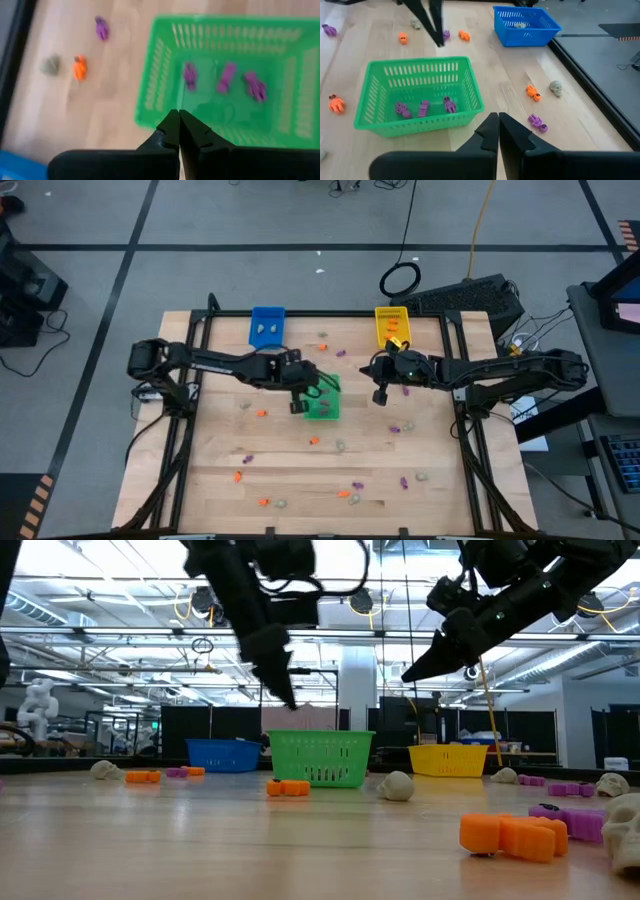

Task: Sort Halloween decoration
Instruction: Put the white skull toy into the blue bin

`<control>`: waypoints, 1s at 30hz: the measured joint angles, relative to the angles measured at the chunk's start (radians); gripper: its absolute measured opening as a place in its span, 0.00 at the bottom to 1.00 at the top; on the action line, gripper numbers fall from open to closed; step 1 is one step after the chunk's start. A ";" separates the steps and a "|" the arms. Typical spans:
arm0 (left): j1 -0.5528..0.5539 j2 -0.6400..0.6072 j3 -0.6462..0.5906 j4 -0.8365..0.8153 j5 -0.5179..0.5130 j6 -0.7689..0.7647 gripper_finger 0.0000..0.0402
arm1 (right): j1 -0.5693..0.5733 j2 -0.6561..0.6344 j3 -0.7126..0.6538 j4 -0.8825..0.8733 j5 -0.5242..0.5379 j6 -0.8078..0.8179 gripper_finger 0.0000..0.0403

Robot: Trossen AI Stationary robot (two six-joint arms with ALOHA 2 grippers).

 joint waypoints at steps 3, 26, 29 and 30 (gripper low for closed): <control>-0.011 -0.042 -0.056 0.042 0.000 -0.025 0.00 | 0.000 0.000 0.000 0.004 0.000 -0.002 0.00; -0.137 -0.359 -0.214 -0.357 0.073 -0.324 0.00 | 0.000 0.000 0.000 0.011 0.000 -0.042 0.00; -0.154 -0.368 -0.214 -0.435 0.091 -0.396 0.00 | 0.000 0.000 0.000 0.012 0.000 -0.041 0.00; -0.159 -0.366 -0.214 -0.452 0.101 -0.399 0.00 | 0.000 0.000 0.000 0.011 0.000 -0.041 0.00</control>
